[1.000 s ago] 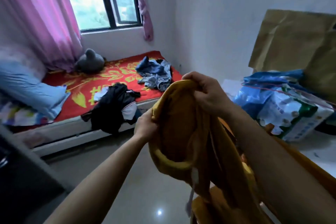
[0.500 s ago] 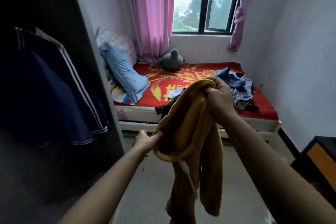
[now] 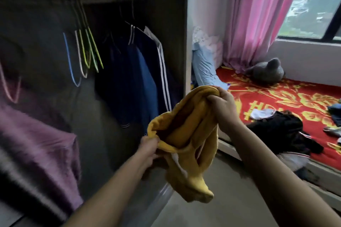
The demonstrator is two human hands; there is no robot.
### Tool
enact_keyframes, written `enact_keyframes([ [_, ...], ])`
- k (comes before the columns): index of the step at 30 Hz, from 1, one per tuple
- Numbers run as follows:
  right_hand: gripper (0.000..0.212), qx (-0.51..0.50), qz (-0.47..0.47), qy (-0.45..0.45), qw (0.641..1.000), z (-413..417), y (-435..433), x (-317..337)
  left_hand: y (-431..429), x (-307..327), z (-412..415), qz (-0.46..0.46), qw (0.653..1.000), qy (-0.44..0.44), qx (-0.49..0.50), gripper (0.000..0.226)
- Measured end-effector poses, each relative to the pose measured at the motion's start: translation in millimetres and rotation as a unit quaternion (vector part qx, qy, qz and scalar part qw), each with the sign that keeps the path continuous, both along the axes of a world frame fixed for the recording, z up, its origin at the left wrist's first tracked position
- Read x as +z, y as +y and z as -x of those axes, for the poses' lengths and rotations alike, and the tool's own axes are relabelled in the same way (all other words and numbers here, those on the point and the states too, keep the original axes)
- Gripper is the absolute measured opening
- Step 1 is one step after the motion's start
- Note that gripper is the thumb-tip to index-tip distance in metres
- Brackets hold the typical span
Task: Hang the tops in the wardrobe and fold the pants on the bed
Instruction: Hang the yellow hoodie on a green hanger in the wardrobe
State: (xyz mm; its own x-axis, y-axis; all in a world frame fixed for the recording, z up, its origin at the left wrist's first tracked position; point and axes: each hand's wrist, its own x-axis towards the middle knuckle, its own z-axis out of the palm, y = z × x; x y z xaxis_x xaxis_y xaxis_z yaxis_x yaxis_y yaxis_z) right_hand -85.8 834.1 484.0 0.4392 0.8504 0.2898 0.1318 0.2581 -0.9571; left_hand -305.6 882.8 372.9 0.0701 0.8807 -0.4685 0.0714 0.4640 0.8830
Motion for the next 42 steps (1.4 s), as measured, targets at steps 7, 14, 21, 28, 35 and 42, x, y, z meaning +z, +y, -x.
enact_keyframes([
  [7, 0.02, 0.199, 0.042, -0.037, 0.978, 25.8, 126.3, 5.6, 81.5, 54.0, 39.0, -0.211, 0.953, 0.083, 0.203, 0.03],
  [14, 0.032, 0.308, 0.051, -0.15, 0.938, 61.4, 219.0, -3.8, 107.1, 89.5, 68.5, -0.311, 0.861, 0.209, 0.344, 0.032],
  [21, 0.032, 0.297, -0.005, -0.245, 0.923, 145.0, 265.2, -7.5, 112.5, 79.8, 121.9, -0.316, 0.822, 0.264, 0.393, 0.021],
  [28, 0.049, 0.224, -0.053, -0.186, 0.955, 233.2, 299.3, 62.1, 138.0, 77.4, 177.2, -0.307, 0.829, 0.22, 0.413, 0.016],
  [35, 0.037, 0.153, -0.036, -0.261, 0.952, 276.1, 334.0, 71.0, 160.7, 75.1, 224.8, -0.325, 0.844, 0.202, 0.376, 0.021],
  [42, 0.039, 0.065, -0.124, -0.2, 0.97, 265.9, 337.9, 68.8, 177.6, 62.4, 225.3, -0.344, 0.852, 0.212, 0.332, 0.022],
])
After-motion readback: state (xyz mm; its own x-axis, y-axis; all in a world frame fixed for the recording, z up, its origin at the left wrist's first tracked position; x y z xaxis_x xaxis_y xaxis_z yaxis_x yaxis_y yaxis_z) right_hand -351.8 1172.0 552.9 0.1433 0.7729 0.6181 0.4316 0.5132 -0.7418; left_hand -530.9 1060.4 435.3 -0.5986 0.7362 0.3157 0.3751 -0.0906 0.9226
